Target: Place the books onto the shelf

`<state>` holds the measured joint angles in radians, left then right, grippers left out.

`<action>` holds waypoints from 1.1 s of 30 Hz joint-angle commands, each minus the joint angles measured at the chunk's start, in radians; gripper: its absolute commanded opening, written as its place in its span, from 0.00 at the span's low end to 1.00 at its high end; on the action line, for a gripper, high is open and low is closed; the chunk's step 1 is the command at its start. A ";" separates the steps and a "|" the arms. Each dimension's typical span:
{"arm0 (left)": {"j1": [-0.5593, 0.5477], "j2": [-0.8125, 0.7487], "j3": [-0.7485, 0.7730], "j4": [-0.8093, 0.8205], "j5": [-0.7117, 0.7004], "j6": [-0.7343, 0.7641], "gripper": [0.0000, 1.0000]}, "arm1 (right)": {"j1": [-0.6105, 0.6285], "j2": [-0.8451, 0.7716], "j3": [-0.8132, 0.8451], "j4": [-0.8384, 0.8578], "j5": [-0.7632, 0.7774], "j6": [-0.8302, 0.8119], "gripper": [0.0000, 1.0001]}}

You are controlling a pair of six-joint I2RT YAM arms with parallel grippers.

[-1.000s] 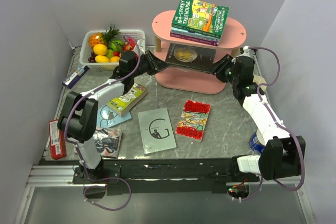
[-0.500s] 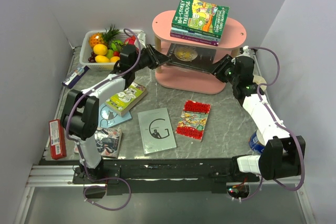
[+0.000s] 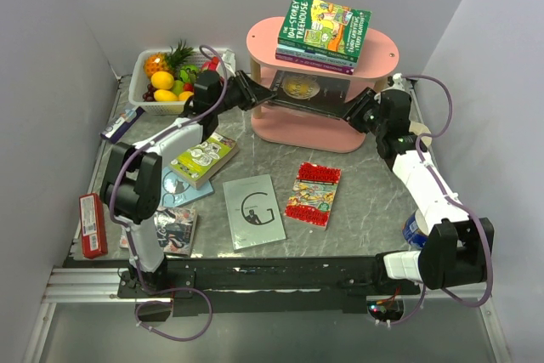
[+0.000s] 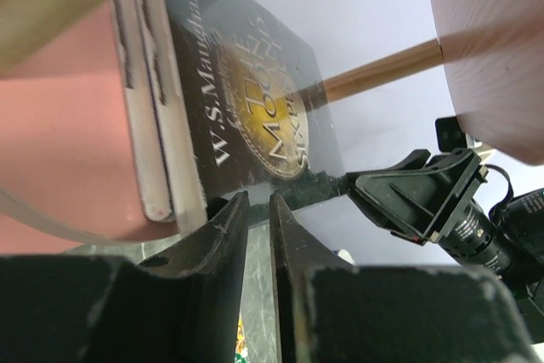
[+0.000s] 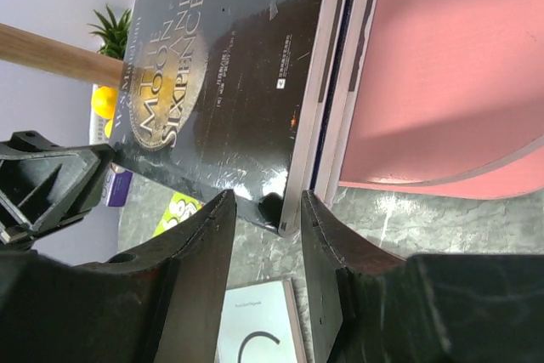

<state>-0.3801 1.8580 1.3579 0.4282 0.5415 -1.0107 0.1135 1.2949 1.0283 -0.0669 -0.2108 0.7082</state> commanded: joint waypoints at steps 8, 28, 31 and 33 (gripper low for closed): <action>0.060 -0.003 0.075 0.015 0.005 -0.012 0.32 | 0.002 0.014 0.058 0.018 0.014 -0.013 0.43; 0.058 0.084 0.109 0.024 0.028 -0.022 0.29 | -0.001 0.040 0.067 0.038 -0.004 0.000 0.43; 0.055 0.086 0.109 0.030 0.035 -0.029 0.28 | 0.000 0.043 0.069 0.042 -0.004 0.000 0.43; 0.053 0.083 0.107 0.046 0.038 -0.039 0.28 | 0.002 0.044 0.067 0.045 -0.004 0.002 0.43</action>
<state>-0.3183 1.9446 1.4246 0.4141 0.5514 -1.0237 0.1135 1.3285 1.0470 -0.0662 -0.2092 0.7090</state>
